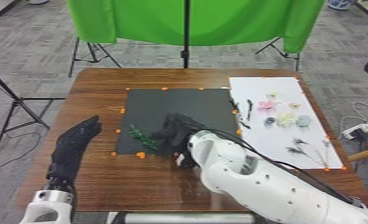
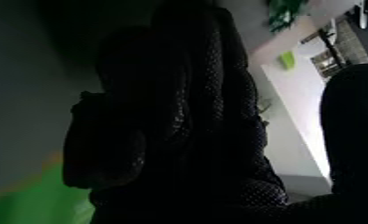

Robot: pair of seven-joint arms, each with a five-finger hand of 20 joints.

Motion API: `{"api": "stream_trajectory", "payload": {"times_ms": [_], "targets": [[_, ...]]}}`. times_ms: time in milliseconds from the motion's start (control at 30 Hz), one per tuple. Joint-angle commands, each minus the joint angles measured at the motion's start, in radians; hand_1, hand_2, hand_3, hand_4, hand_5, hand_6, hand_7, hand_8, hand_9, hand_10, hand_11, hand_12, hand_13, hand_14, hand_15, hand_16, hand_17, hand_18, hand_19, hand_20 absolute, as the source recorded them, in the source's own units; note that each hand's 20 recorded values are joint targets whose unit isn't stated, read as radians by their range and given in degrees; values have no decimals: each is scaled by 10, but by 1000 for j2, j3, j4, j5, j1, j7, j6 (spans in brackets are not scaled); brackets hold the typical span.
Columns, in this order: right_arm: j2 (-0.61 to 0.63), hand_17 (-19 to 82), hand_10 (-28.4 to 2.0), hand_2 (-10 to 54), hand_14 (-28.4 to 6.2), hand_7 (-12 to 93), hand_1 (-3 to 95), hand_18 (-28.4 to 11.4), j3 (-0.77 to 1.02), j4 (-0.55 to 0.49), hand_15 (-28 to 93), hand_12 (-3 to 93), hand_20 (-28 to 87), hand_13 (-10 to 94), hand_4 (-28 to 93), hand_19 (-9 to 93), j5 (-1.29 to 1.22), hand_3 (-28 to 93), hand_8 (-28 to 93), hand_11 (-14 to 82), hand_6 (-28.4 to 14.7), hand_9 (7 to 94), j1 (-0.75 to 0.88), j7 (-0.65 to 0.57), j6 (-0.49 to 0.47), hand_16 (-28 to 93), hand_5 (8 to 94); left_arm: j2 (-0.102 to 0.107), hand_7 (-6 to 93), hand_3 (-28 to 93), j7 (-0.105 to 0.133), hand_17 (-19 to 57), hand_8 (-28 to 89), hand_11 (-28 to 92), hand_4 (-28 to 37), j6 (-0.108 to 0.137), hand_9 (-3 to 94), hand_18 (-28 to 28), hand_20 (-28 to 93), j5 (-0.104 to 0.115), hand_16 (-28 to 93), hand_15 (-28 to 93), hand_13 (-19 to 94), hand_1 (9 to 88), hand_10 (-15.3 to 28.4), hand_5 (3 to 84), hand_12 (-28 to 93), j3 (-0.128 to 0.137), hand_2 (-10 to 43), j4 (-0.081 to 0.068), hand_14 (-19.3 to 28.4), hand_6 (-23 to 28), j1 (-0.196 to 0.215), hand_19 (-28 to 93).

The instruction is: Arrange flowers

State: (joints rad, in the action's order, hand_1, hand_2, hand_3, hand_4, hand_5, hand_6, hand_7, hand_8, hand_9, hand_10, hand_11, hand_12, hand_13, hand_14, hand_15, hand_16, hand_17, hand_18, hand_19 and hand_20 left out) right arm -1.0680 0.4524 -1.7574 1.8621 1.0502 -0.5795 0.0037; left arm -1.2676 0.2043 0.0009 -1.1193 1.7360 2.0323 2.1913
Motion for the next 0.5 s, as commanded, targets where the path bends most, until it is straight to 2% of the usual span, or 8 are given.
{"api": "stream_trajectory", "payload": {"times_ms": [33, 267, 500], "targets": [[3, 632, -149, 21, -60, 150, 187, -134, -30, -50, 514, 240, 491, 915, -125, 932, -25, 597, -78, 329, -38, 873, 29, 3, -13, 319, 822, -1, 104, 659, -2, -4, -37, 126, -215, 5, 410, 138, 187, 4, 59, 131, 284, 242, 120, 451, 167, -1, -53, -8, 158, 36, 6, 35], [-6, 632, -150, 23, -61, 147, 189, -133, -32, -65, 514, 241, 490, 914, -122, 932, -69, 595, -78, 327, -38, 874, 35, 12, -16, 319, 821, -1, 106, 656, 13, -4, -37, 130, -220, 42, 413, 138, 189, 30, 59, 139, 287, 242, 120, 454, 167, -1, -47, -12, 158, 36, 7, 37], [-6, 631, -151, 22, -61, 137, 192, -133, -24, -60, 513, 241, 490, 915, -122, 932, -146, 598, -79, 326, -35, 873, 28, 40, -14, 318, 801, -6, 110, 657, 32, -2, -37, 137, -224, 75, 419, 138, 190, 94, 58, 152, 291, 240, 122, 457, 168, 9, -42, -14, 158, 37, 17, 42]]}}
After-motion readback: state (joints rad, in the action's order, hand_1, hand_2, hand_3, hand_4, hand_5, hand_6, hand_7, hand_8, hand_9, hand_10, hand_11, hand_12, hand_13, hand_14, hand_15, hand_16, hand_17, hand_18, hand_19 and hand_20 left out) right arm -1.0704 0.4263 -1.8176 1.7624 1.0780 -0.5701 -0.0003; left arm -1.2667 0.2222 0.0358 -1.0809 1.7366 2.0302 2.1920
